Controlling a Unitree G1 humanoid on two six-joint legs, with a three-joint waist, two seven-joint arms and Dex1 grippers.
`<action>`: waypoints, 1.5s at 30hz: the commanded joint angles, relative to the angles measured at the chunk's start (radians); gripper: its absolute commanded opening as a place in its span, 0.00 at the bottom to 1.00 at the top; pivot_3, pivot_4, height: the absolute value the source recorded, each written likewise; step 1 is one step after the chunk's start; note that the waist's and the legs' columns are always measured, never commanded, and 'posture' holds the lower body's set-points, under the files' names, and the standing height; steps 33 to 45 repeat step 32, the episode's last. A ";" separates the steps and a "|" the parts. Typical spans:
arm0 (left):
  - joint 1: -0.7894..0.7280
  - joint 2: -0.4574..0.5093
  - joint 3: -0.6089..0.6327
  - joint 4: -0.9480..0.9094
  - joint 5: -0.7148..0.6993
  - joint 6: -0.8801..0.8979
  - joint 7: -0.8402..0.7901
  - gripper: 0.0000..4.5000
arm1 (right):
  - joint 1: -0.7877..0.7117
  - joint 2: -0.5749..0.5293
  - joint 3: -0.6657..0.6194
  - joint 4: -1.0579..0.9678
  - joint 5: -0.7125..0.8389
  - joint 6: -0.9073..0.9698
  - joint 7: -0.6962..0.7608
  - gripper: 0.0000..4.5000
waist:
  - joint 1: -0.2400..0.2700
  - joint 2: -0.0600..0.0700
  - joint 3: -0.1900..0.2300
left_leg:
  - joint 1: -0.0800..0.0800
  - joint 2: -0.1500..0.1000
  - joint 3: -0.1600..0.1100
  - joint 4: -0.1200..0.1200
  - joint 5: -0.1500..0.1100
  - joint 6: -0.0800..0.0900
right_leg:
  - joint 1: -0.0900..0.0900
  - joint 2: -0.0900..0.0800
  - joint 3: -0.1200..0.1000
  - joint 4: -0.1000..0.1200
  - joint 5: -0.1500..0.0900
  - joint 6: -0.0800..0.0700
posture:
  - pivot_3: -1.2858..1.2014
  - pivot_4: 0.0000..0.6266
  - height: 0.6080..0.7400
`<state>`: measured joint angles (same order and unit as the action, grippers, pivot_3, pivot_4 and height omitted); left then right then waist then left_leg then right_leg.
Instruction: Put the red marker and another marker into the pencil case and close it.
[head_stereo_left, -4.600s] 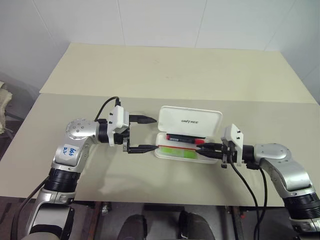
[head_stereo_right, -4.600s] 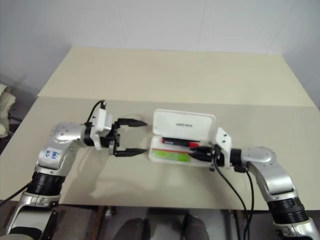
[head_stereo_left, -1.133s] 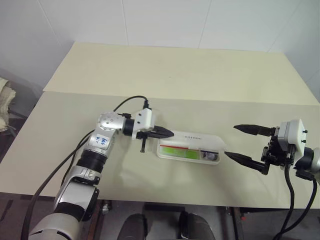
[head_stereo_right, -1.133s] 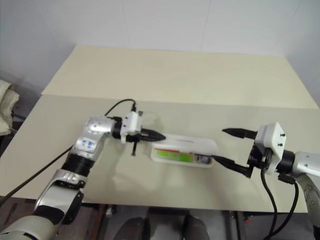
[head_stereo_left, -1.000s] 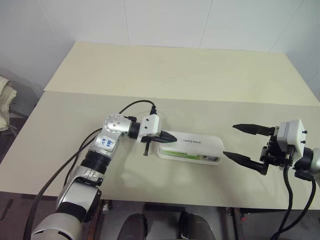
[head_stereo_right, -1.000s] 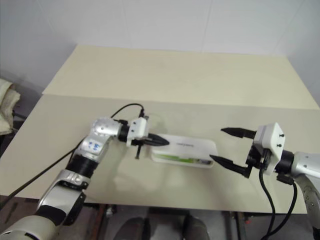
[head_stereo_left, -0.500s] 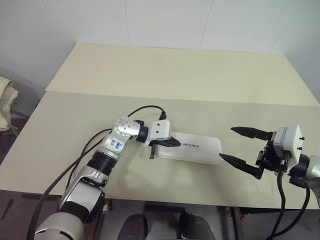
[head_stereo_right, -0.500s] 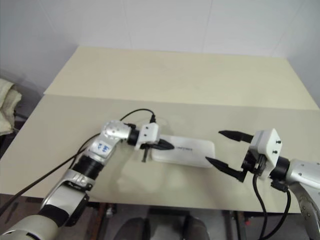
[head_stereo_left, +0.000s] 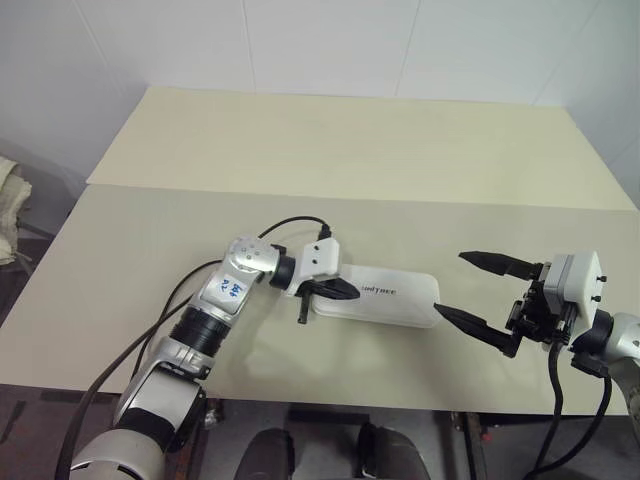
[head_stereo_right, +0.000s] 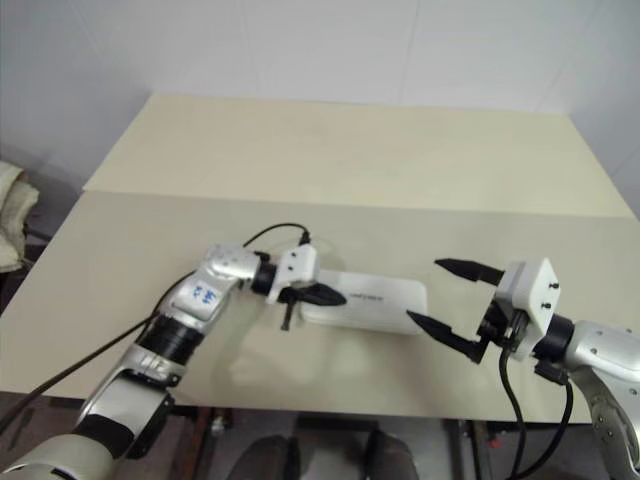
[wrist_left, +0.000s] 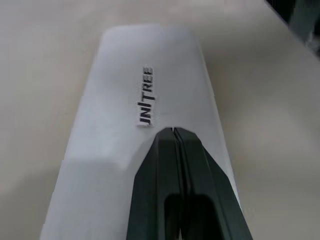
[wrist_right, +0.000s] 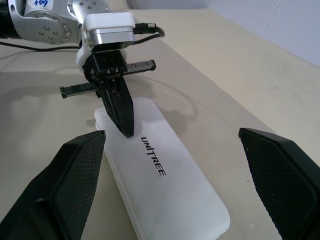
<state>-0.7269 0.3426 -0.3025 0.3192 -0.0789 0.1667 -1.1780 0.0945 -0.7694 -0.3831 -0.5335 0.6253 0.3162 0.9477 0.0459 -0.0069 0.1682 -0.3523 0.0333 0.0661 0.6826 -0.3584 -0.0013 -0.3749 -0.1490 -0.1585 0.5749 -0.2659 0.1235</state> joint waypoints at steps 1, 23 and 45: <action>0.013 0.025 0.114 -0.056 -0.088 0.028 0.031 0.01 | -0.016 0.003 0.003 0.015 0.009 -0.025 0.015 1.00 | -0.002 0.000 0.000 | 0.000 0.000 0.000 0.000 0.000 0.000 | 0.000 0.000 0.000 0.000 0.000 0.000 | 0.52 0.24 1.00; 0.249 0.167 0.364 -0.346 -0.375 0.057 0.033 0.99 | -0.072 -0.051 -0.077 0.344 -0.057 -0.164 0.148 1.00 | 0.003 0.000 0.001 | 0.000 0.000 0.000 0.000 0.000 0.000 | 0.000 0.000 0.000 0.000 0.000 0.000 | 0.52 0.24 1.00; 0.255 0.203 0.328 -0.323 -0.333 0.014 0.026 0.99 | -0.088 -0.085 -0.092 0.390 -0.075 -0.181 0.157 1.00 | -0.004 0.000 0.001 | 0.000 0.000 0.001 -0.001 0.000 0.000 | 0.000 0.000 0.000 0.000 0.000 0.000 | 0.52 0.24 1.00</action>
